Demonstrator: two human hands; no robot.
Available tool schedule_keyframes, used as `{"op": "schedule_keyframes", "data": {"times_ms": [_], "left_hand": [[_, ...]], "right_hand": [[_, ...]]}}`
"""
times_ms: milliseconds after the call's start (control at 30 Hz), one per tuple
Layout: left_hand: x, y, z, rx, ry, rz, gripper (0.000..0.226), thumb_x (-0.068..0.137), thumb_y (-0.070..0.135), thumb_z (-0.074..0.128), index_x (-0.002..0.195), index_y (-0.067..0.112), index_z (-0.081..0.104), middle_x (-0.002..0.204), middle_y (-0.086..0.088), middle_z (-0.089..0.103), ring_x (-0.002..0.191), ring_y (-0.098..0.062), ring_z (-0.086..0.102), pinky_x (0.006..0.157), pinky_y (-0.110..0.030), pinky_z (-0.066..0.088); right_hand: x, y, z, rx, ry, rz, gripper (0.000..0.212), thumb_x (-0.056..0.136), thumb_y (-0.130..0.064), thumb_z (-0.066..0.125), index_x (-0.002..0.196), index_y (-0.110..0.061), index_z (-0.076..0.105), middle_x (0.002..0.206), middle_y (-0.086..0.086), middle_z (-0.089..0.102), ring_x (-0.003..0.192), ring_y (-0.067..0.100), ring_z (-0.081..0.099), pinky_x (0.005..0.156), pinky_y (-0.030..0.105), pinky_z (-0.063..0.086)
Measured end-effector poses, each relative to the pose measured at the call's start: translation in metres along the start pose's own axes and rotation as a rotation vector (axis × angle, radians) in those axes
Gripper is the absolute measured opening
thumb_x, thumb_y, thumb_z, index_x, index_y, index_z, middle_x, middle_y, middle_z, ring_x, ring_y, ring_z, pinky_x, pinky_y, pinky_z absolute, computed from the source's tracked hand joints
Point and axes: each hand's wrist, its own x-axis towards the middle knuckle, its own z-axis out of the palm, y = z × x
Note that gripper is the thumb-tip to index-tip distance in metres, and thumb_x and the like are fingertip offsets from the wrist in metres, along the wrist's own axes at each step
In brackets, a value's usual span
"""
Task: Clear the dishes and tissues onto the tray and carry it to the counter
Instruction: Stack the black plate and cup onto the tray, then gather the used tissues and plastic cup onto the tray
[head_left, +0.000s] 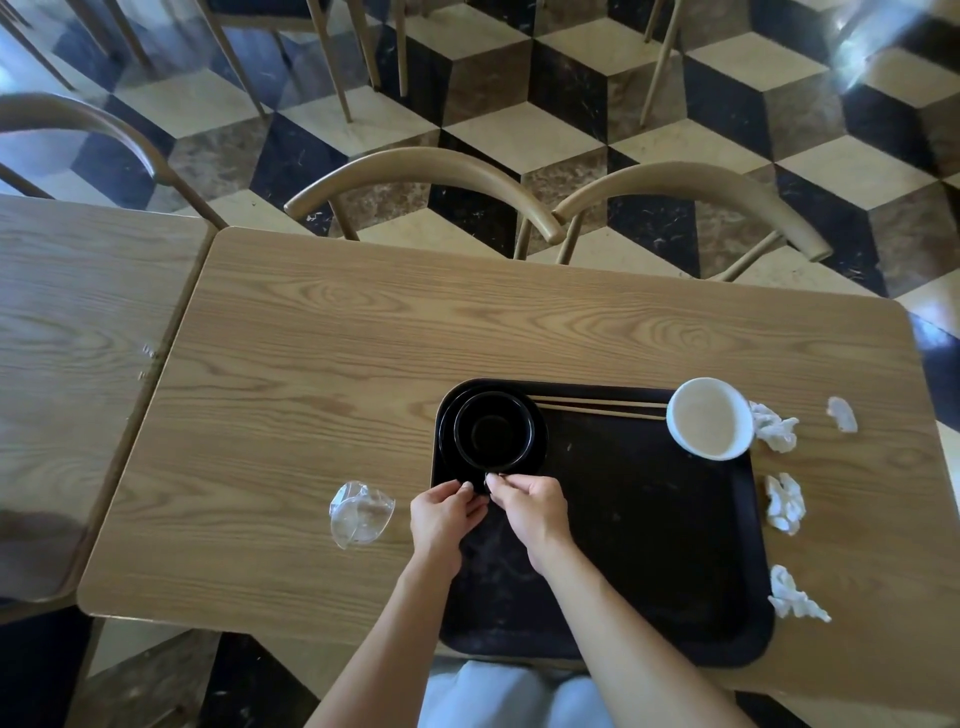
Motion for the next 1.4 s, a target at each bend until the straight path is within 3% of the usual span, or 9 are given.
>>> {"op": "schedule_keyframes", "data": {"times_ms": [267, 467, 600, 733, 933, 1133, 1267, 1333, 1400], "left_hand": [[-0.009, 0.007, -0.014, 0.302, -0.052, 0.07, 0.018, 0.092, 0.015, 0.067, 0.106, 0.004, 0.072, 0.086, -0.01, 0.078, 0.082, -0.021, 0.077, 0.081, -0.039, 0.062], [-0.033, 0.039, -0.054, 0.858, -0.075, 0.651, 0.012, 0.087, 0.021, 0.071, 0.098, 0.023, 0.077, 0.08, 0.012, 0.076, 0.077, 0.001, 0.07, 0.078, -0.024, 0.057], [-0.027, 0.066, -0.1, 1.325, -0.012, 0.983, 0.039, 0.082, 0.021, 0.076, 0.121, 0.021, 0.07, 0.118, 0.004, 0.071, 0.111, -0.02, 0.063, 0.094, -0.038, 0.048], [-0.006, 0.067, -0.134, 1.731, -0.115, 0.776, 0.075, 0.08, 0.03, 0.077, 0.148, 0.029, 0.044, 0.155, -0.005, 0.038, 0.145, -0.031, 0.031, 0.111, -0.049, 0.036], [0.011, 0.05, -0.151, 1.579, -0.134, 0.904, 0.045, 0.071, 0.015, 0.087, 0.113, 0.021, 0.072, 0.117, -0.005, 0.064, 0.099, -0.033, 0.061, 0.072, -0.041, 0.058], [-0.009, 0.039, -0.135, 1.455, -0.019, 0.883, 0.032, 0.075, 0.002, 0.081, 0.103, 0.016, 0.076, 0.101, -0.007, 0.07, 0.083, -0.034, 0.067, 0.068, -0.035, 0.049], [-0.035, 0.028, -0.112, 1.371, -0.022, 0.908, 0.033, 0.077, 0.001, 0.079, 0.106, 0.018, 0.076, 0.106, -0.005, 0.072, 0.082, -0.032, 0.07, 0.072, -0.037, 0.054], [-0.052, 0.016, -0.089, 1.348, -0.053, 0.961, 0.034, 0.076, 0.0, 0.08, 0.105, 0.017, 0.077, 0.104, -0.004, 0.072, 0.078, -0.029, 0.069, 0.07, -0.034, 0.052], [-0.067, -0.002, -0.059, 1.349, -0.102, 0.982, 0.033, 0.077, 0.003, 0.08, 0.105, 0.02, 0.076, 0.101, 0.002, 0.071, 0.074, -0.023, 0.065, 0.066, -0.03, 0.05]], "right_hand": [[-0.001, 0.001, -0.001, -0.045, 0.043, -0.009, 0.019, 0.083, -0.039, 0.073, 0.071, -0.025, 0.078, 0.077, -0.007, 0.077, 0.087, 0.012, 0.073, 0.085, 0.034, 0.059], [-0.004, -0.002, -0.013, -0.193, 0.1, -0.11, 0.02, 0.078, -0.043, 0.078, 0.076, -0.022, 0.079, 0.072, -0.014, 0.075, 0.079, 0.0, 0.069, 0.078, 0.024, 0.055], [-0.006, -0.003, -0.026, -0.266, 0.135, -0.148, 0.021, 0.077, -0.044, 0.078, 0.076, -0.023, 0.077, 0.071, -0.013, 0.074, 0.072, -0.005, 0.066, 0.069, 0.016, 0.048], [-0.012, 0.005, -0.045, -0.334, 0.137, -0.212, 0.018, 0.079, -0.045, 0.076, 0.078, -0.026, 0.077, 0.072, -0.013, 0.074, 0.074, -0.008, 0.066, 0.067, 0.014, 0.05], [-0.027, 0.032, -0.112, -0.447, 0.317, -0.305, 0.005, 0.084, -0.029, 0.074, 0.086, -0.025, 0.075, 0.078, -0.013, 0.073, 0.076, -0.001, 0.067, 0.068, 0.012, 0.05], [-0.024, 0.086, -0.226, -0.703, 0.552, -0.27, 0.035, 0.08, -0.005, 0.072, 0.114, -0.008, 0.069, 0.119, 0.012, 0.066, 0.11, 0.033, 0.062, 0.095, 0.044, 0.049], [-0.022, 0.11, -0.283, -1.018, 0.429, -0.072, 0.073, 0.072, -0.002, 0.069, 0.141, -0.015, 0.051, 0.151, 0.021, 0.034, 0.134, 0.044, 0.034, 0.11, 0.046, 0.031], [-0.024, 0.118, -0.298, -1.027, 0.302, 0.041, 0.075, 0.079, -0.002, 0.068, 0.148, -0.018, 0.042, 0.156, 0.021, 0.024, 0.142, 0.042, 0.022, 0.112, 0.042, 0.029], [-0.025, 0.131, -0.308, -0.983, 0.234, 0.01, 0.063, 0.085, -0.002, 0.066, 0.144, -0.011, 0.046, 0.148, 0.021, 0.037, 0.138, 0.039, 0.032, 0.108, 0.04, 0.032]]}}
